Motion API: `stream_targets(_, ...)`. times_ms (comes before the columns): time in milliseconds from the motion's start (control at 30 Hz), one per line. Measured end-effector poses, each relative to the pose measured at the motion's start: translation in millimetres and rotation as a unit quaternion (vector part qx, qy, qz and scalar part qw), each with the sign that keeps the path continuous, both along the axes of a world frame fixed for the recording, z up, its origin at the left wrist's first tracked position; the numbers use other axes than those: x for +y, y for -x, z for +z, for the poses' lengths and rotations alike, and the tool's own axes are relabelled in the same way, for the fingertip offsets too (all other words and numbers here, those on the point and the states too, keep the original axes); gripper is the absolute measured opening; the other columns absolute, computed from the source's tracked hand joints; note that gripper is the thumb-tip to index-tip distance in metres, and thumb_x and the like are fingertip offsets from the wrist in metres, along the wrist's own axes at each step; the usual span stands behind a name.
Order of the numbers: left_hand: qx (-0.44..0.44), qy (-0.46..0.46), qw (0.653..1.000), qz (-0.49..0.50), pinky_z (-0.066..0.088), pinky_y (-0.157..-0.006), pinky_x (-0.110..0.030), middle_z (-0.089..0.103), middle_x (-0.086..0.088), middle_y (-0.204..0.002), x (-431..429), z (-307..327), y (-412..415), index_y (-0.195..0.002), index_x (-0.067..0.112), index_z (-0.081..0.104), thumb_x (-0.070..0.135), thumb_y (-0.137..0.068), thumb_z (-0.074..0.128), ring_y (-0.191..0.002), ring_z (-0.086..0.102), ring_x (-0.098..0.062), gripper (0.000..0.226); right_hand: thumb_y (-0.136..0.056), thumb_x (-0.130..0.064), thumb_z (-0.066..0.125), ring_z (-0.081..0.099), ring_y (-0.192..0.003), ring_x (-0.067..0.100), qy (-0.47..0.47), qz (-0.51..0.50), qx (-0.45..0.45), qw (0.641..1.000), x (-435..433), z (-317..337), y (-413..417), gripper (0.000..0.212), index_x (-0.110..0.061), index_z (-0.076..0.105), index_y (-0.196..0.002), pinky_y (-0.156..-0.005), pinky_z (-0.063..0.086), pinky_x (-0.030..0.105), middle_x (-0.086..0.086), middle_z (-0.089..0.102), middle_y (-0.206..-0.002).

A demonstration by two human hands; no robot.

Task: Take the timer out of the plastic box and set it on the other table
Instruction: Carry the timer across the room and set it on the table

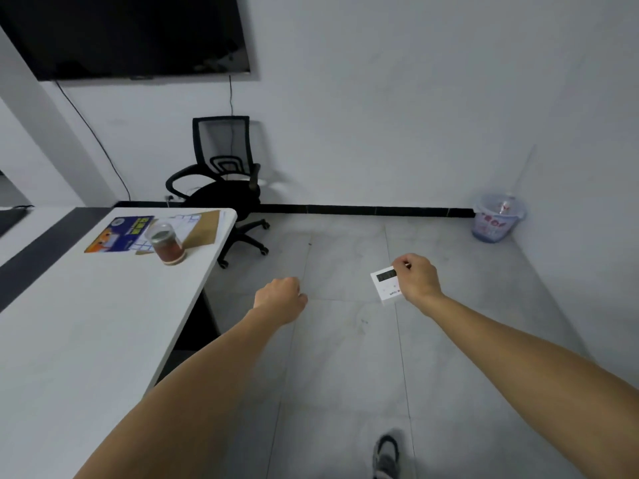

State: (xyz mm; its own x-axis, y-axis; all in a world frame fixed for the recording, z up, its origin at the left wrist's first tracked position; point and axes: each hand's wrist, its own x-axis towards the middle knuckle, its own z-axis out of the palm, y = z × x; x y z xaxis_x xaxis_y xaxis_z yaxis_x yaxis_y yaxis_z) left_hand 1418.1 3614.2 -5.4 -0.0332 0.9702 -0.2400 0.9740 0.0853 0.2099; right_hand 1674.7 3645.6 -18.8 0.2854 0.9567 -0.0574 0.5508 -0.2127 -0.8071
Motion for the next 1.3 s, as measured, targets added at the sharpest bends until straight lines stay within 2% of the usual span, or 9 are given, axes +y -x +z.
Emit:
stream_targets(100,-0.002,0.010,1.000,0.022,0.043,-0.070,-0.034,0.061,-0.009,-0.097,68,-4,-6,-0.103,0.011,0.057,0.032,-0.094,0.045,-0.092,0.061,-0.031,0.025,-0.094,-0.022,0.051,0.060,-0.082,0.025,0.000,0.020,-0.007,1.000,80,-1,-8,0.022,-0.012,0.070,-0.094,-0.067,0.040,0.027,0.004,0.066,-0.089)
stream_targets(333,-0.014,-0.001,0.996,0.084,0.047,-0.076,-0.036,0.063,-0.011,-0.107,205,3,7,-0.112,0.010,0.057,0.035,-0.096,0.045,-0.089,0.057,-0.029,0.032,-0.095,-0.020,0.047,0.063,-0.083,0.028,0.006,0.083,0.001,0.997,267,18,10,0.025,-0.010,0.069,-0.092,-0.062,0.042,0.027,0.008,0.069,-0.092)
stream_targets(533,-0.023,0.014,0.987,0.157,0.045,-0.072,-0.034,0.061,-0.010,-0.096,309,-13,62,-0.101,0.008,0.061,0.032,-0.093,0.048,-0.087,0.060,-0.031,0.029,-0.094,-0.021,0.048,0.064,-0.085,0.029,0.011,0.154,-0.008,0.988,394,-1,77,0.025,-0.008,0.070,-0.093,-0.066,0.046,0.030,0.009,0.070,-0.091)
stream_targets(733,-0.021,0.000,0.981,0.195,0.044,-0.084,-0.035,0.060,-0.011,-0.113,424,-16,127,-0.110,0.012,0.060,0.036,-0.092,0.048,-0.107,0.058,-0.033,0.032,-0.094,-0.022,0.050,0.064,-0.088,0.029,0.008,0.191,-0.005,0.982,512,-6,151,0.018,-0.016,0.065,-0.087,-0.069,0.044,0.029,0.008,0.069,-0.094)
stream_targets(867,-0.022,-0.014,0.978,0.208,0.046,-0.078,-0.036,0.064,-0.011,-0.108,501,-3,177,-0.102,0.011,0.060,0.037,-0.092,0.048,-0.100,0.061,-0.032,0.030,-0.094,-0.020,0.050,0.062,-0.088,0.028,-0.005,0.212,-0.015,0.977,591,5,202,0.022,-0.009,0.068,-0.090,-0.072,0.045,0.032,0.008,0.068,-0.092)
stream_targets(1000,-0.029,-0.001,0.974,0.225,0.040,-0.071,-0.034,0.063,-0.010,-0.104,558,-5,214,-0.097,0.013,0.058,0.037,-0.091,0.050,-0.096,0.061,-0.032,0.026,-0.095,-0.020,0.050,0.058,-0.080,0.025,-0.007,0.248,-0.027,0.968,659,8,248,0.019,-0.013,0.064,-0.084,-0.067,0.038,0.028,0.002,0.063,-0.082)
stream_targets(1133,-0.031,0.019,0.963,0.268,0.044,-0.071,-0.035,0.062,-0.009,-0.099,607,-15,253,-0.091,0.013,0.054,0.033,-0.091,0.048,-0.094,0.061,-0.032,0.021,-0.097,-0.019,0.049,0.055,-0.073,0.021,0.000,0.294,-0.033,0.955,730,-3,297,0.023,-0.006,0.067,-0.090,-0.055,0.037,0.027,0.005,0.063,-0.082)
stream_targets(1200,-0.027,0.028,0.957,0.289,0.048,-0.076,-0.037,0.063,-0.010,-0.102,630,-19,271,-0.096,0.012,0.057,0.031,-0.091,0.047,-0.094,0.061,-0.033,0.022,-0.098,-0.019,0.049,0.054,-0.068,0.019,0.003,0.323,-0.035,0.946,762,-9,321,0.023,-0.005,0.065,-0.089,-0.053,0.038,0.025,0.005,0.062,-0.079)
stream_targets(1300,-0.028,0.031,0.942,0.332,0.048,-0.072,-0.035,0.064,-0.010,-0.104,674,-26,301,-0.102,0.011,0.060,0.029,-0.091,0.048,-0.094,0.062,-0.032,0.024,-0.097,-0.022,0.049,0.059,-0.075,0.025,0.009,0.367,-0.032,0.930,824,-18,364,0.023,-0.007,0.065,-0.088,-0.061,0.041,0.030,0.003,0.062,-0.078)
